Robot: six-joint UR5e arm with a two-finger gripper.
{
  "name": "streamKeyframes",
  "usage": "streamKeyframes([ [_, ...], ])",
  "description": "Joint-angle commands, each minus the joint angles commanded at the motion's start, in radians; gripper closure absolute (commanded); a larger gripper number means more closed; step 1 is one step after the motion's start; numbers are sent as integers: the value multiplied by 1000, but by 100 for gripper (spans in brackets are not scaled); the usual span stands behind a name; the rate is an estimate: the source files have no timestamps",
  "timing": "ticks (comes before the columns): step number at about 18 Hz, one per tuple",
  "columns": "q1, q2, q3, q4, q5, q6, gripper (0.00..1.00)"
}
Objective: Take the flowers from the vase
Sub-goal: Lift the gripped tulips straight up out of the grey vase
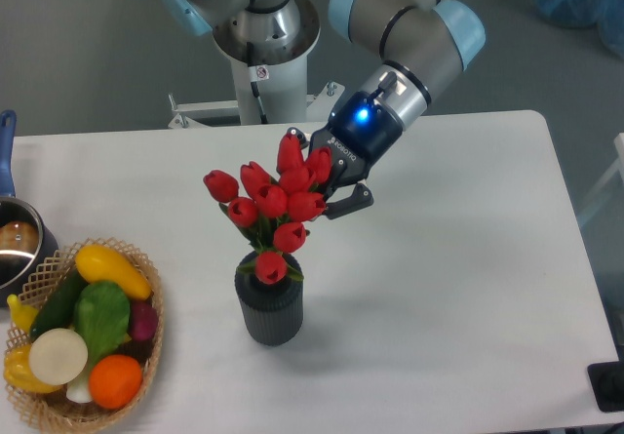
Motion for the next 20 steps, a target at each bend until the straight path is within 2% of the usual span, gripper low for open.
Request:
streamKeyframes([
  [4, -2, 38, 24, 0, -6, -95, 66],
  [11, -3, 87, 43, 0, -21, -183, 66],
  [16, -2, 111, 49, 0, -52, -213, 66],
  [20, 3, 117, 87, 0, -78, -285, 66],
])
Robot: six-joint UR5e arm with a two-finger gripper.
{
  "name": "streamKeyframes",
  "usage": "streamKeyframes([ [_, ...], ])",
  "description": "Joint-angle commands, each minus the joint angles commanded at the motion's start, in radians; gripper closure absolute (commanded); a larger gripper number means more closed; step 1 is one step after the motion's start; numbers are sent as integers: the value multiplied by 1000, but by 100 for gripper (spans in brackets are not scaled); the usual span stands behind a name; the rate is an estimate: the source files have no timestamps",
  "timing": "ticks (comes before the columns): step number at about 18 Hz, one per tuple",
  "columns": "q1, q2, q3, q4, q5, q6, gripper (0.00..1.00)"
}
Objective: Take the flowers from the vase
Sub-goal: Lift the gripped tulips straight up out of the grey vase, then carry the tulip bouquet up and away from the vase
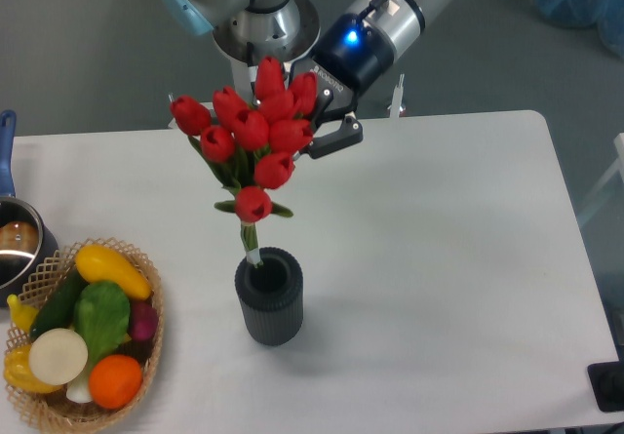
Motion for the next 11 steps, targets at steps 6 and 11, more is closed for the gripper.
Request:
streamKeyframes([
  [6, 61, 34, 5, -2, 0, -28, 66],
  [11, 175, 35, 9, 2, 11, -46, 66],
])
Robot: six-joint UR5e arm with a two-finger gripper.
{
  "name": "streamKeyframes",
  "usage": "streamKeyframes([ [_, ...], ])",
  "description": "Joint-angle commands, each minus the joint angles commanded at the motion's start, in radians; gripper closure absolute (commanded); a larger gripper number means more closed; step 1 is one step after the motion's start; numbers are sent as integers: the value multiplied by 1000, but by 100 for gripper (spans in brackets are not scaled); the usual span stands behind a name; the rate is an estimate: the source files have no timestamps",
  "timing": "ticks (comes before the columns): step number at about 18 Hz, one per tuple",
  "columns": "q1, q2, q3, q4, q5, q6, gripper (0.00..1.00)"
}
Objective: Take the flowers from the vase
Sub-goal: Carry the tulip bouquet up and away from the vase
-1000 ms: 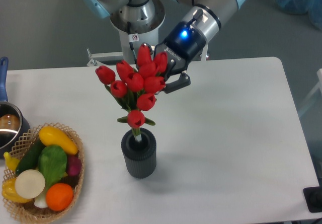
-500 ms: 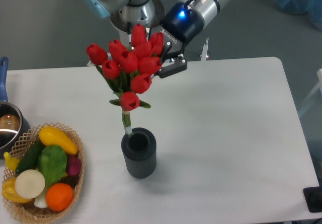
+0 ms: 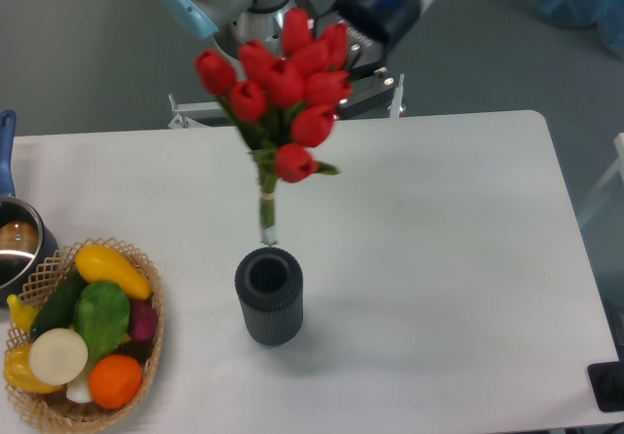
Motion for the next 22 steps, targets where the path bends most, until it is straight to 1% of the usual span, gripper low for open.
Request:
streamKeyframes([
  [7, 95, -14, 6, 3, 8, 29, 66],
  [14, 134, -64, -2, 5, 18, 87, 66],
  [18, 161, -66, -18, 5, 18, 113, 66],
  [22, 167, -66, -18, 3, 18, 120, 66],
])
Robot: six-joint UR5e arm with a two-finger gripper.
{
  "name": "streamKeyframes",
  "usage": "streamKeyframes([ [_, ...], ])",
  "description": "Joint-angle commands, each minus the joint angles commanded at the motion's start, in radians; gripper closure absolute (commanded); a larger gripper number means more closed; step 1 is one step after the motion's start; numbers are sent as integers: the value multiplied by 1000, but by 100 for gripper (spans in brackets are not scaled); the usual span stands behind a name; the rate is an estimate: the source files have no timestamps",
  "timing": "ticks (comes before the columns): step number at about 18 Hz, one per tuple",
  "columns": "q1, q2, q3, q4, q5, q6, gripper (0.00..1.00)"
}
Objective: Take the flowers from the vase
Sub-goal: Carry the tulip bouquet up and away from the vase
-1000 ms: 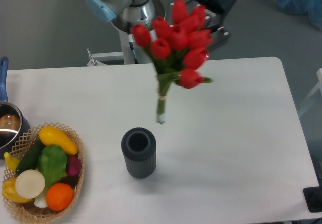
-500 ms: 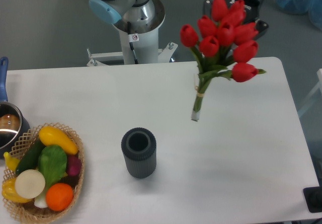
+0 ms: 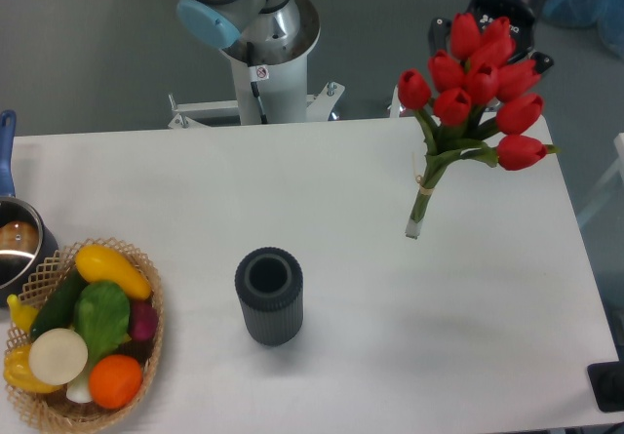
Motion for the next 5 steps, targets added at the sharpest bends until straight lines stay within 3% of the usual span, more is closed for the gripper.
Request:
streamKeyframes([
  [5, 5, 0, -5, 0, 0, 0, 66],
])
